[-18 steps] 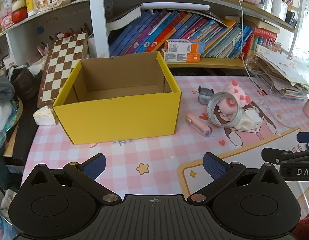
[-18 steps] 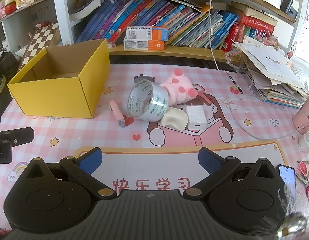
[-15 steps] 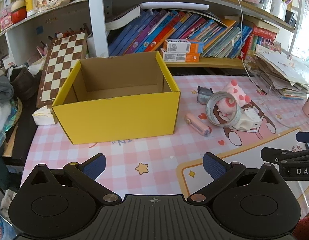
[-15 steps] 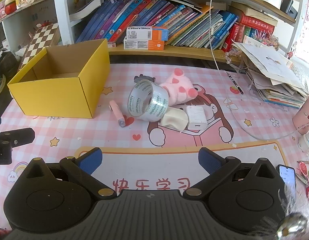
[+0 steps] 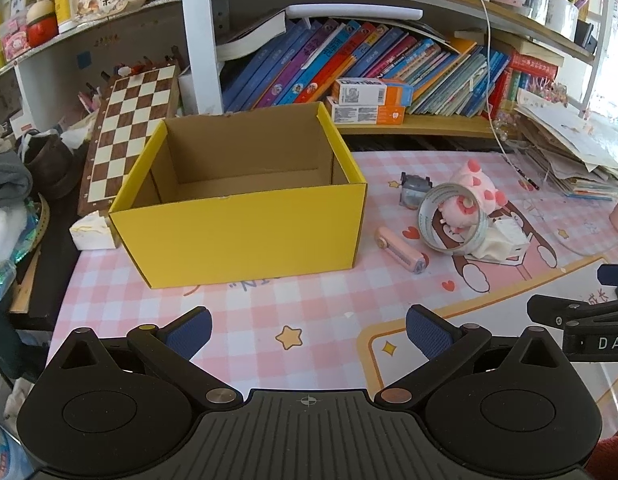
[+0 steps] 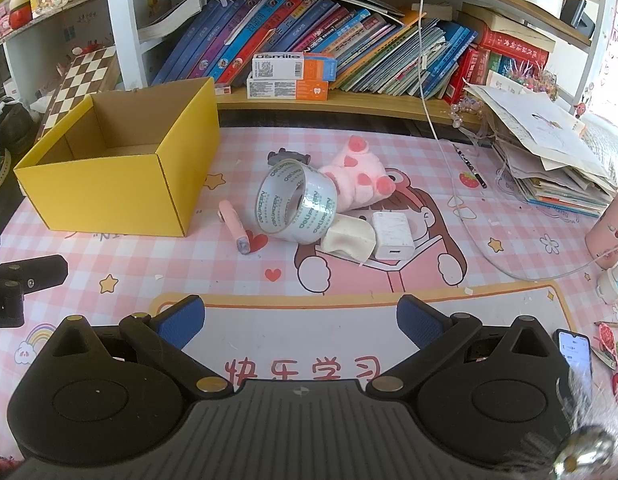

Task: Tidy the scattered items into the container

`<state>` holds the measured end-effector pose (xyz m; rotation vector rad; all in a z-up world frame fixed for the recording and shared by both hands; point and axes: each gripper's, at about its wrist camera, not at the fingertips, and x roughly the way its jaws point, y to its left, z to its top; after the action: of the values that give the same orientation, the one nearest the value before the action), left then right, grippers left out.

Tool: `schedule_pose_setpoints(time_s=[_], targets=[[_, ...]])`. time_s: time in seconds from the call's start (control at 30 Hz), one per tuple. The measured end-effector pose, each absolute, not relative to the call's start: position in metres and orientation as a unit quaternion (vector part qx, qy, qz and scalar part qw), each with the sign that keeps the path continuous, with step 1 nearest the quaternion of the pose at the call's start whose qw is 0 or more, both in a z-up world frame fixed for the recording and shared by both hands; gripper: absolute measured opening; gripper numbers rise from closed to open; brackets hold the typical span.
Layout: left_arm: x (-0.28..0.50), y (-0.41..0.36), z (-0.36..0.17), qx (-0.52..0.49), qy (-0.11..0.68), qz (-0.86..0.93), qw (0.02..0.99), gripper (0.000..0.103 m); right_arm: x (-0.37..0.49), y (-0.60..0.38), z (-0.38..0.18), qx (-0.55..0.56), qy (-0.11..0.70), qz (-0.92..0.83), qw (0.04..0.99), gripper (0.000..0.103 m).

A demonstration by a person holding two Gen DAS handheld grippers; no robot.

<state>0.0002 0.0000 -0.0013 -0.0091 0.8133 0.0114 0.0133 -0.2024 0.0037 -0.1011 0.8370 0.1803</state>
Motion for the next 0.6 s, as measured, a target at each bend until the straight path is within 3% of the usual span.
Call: schedule_pose_setpoints(time_s=[0.6], targets=[[0.0013, -0.0011, -0.0019, -0.004, 0.402, 0.009, 0.916, 0.103, 0.0118, -0.2029, 0.0015, -0.049, 0.404, 0.088, 0.909, 0.103]])
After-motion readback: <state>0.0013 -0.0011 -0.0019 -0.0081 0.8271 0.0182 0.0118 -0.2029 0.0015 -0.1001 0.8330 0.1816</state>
